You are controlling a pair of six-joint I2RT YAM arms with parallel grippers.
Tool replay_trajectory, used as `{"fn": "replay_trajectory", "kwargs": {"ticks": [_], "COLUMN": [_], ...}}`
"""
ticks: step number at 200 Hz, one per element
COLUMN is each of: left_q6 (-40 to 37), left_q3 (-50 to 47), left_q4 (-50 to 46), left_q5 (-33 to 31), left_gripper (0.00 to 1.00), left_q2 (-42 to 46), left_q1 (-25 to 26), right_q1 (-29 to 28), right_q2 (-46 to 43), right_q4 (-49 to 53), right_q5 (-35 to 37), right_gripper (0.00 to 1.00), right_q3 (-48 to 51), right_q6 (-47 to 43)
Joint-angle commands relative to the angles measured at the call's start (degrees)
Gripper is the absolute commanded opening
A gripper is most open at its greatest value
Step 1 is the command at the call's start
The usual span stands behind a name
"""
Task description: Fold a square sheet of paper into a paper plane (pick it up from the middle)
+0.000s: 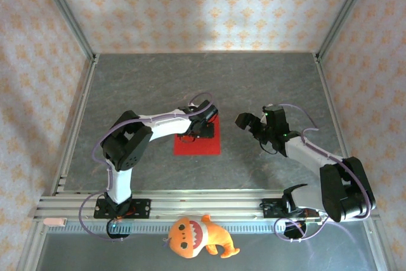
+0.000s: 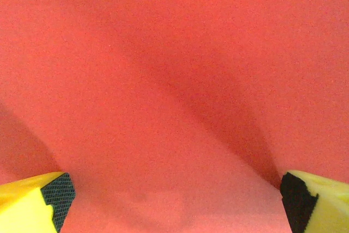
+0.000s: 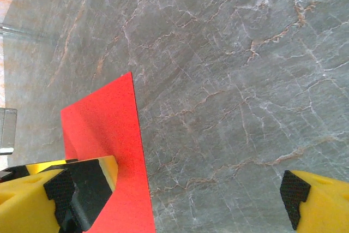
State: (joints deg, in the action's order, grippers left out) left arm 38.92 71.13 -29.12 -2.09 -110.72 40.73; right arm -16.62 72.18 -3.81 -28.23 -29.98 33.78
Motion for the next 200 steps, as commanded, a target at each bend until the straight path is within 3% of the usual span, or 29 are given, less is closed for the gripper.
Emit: {"fn": "replay_trajectory", "kwargs": {"ticks": [1, 86, 200], "left_q6": [1.16, 1.84, 4.19], "left_q3": [-1.40, 4.53, -0.56], "left_q4": [-1.51, -5.68, -2.68], "left_q5": [0.53, -1.88, -1.01], "left_gripper": [0.99, 0.99, 0.99], "left_q2": [0.06, 0.74, -2.48], "left_q1": [-0.19, 0.40, 1.56], "right_q1": [-0.31, -0.34, -0.31], "right_q2": [0.29, -0.35, 0.45], "right_q4": [1.22, 1.27, 1.38], "right_q5": [1.51, 1.51, 1.59], "right_gripper": [1.00, 1.00, 1.00], "right_q3": [-0.74, -0.53, -0.62], "right_q6": [-0.36, -0.28, -0.78]}}
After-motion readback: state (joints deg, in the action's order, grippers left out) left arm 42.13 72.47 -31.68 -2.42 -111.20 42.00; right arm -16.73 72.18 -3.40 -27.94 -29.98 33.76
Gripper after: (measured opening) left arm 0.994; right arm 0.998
